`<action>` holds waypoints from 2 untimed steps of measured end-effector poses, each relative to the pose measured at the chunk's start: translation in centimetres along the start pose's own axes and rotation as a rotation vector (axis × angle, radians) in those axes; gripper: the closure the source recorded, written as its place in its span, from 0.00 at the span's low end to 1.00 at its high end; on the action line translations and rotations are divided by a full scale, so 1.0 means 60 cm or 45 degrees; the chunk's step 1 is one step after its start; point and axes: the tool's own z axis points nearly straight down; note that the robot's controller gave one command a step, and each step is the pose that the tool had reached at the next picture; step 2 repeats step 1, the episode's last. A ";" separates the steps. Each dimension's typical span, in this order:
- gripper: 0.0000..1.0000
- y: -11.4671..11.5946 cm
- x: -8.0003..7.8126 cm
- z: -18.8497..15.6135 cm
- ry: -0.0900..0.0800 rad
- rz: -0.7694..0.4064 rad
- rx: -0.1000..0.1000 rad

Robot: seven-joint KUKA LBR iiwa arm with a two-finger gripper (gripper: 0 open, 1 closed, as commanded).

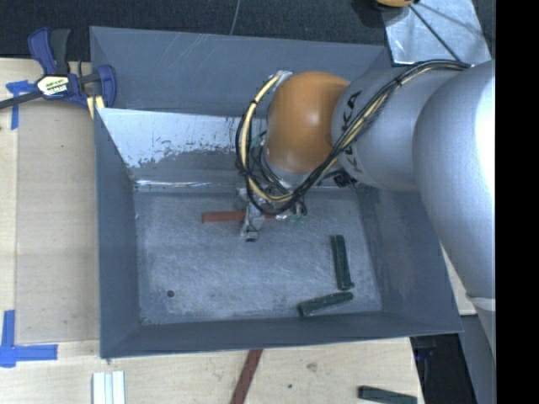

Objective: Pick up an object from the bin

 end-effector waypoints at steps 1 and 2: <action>1.00 0.017 0.009 -0.253 -0.003 -0.066 0.001; 1.00 0.017 0.009 -0.253 -0.003 -0.066 0.001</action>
Offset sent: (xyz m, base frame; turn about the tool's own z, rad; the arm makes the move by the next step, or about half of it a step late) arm 0.0000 0.0000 0.0000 0.0000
